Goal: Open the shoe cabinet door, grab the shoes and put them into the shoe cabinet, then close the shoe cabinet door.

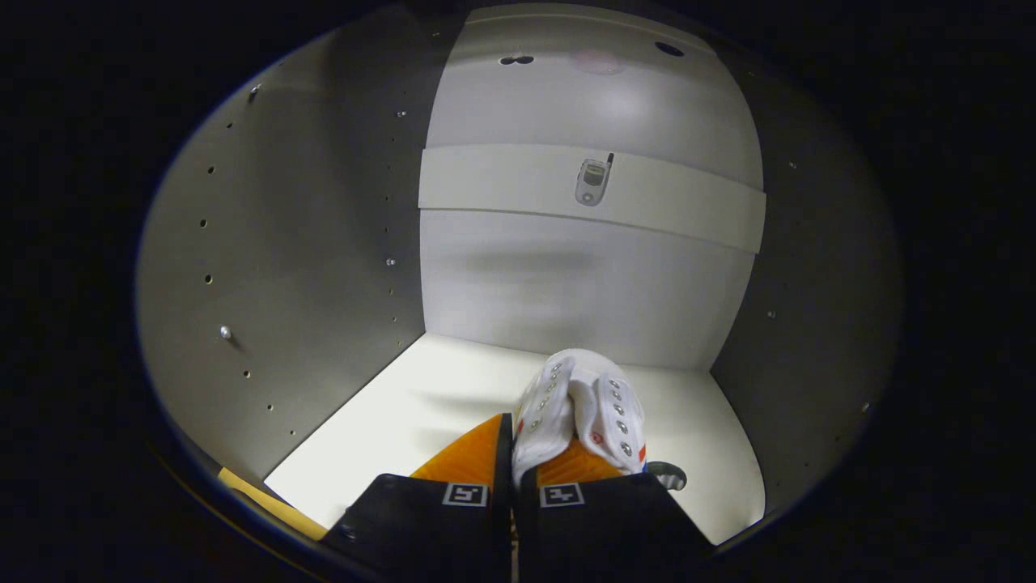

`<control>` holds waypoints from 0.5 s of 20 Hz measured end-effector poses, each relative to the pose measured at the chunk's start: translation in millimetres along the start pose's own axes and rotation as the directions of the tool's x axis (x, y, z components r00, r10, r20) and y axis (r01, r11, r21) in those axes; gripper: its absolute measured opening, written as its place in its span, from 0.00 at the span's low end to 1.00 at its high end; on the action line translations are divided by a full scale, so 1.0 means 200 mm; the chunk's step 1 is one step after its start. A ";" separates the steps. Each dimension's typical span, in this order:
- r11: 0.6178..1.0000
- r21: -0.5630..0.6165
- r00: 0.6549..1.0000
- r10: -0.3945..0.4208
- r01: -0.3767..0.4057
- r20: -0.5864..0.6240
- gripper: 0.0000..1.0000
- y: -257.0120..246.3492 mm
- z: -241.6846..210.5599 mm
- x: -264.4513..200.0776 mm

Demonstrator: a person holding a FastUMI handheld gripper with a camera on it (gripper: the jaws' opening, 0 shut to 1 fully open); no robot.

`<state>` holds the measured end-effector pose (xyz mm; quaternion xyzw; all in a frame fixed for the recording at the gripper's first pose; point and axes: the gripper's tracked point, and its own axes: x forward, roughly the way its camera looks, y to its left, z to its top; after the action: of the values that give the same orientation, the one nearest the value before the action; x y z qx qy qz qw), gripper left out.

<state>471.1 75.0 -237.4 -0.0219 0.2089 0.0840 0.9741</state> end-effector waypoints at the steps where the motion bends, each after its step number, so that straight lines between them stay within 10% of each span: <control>1: 1.000 -0.008 1.000 0.004 -0.004 -0.009 0.18 0.01 0.00 -0.01; 10: 1.000 -0.019 1.000 -0.011 0.010 -0.018 0.62 0.04 0.00 -0.16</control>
<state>441.8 77.6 -224.6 -0.0331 0.2167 0.0807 0.9723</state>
